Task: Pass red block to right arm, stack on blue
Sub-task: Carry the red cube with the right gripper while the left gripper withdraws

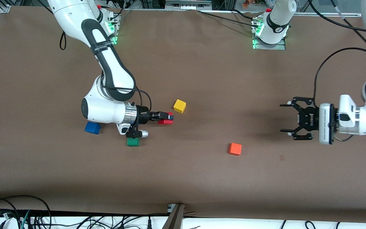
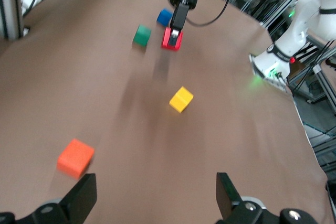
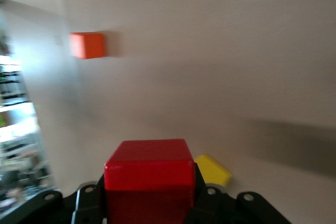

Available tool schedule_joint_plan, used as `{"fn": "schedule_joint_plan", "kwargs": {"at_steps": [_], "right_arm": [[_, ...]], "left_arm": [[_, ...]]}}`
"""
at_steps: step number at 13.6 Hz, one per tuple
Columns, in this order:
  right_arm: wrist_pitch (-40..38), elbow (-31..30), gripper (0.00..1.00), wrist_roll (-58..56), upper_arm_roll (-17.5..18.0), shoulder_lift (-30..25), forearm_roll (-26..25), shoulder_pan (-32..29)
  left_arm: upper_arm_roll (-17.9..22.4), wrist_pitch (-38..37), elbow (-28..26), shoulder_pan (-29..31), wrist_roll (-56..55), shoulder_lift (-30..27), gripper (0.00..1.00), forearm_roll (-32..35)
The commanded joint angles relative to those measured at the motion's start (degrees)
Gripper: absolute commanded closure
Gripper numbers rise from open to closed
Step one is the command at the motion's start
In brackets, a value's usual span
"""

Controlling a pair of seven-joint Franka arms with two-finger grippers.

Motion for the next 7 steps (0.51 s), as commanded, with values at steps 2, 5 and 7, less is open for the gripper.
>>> {"fn": "schedule_joint_plan", "kwargs": {"at_steps": [2, 5, 7], "right_arm": [[-0.5, 0.7, 1.00, 7.1, -2.0, -1.0, -15.6, 0.0], [-1.1, 0.5, 1.00, 8.5, -4.3, -1.9, -25.5, 0.5], [-4.5, 0.7, 1.00, 8.2, -6.8, -2.7, -33.1, 0.5]], "left_arm": [[-0.2, -3.0, 2.7, 0.8, -14.2, -4.7, 0.00, 12.2], [-0.7, -5.0, 2.1, 0.8, -26.4, -9.7, 0.00, 20.6], [-1.4, -5.8, 1.9, 0.1, -33.0, -12.7, 0.00, 25.5]]}}
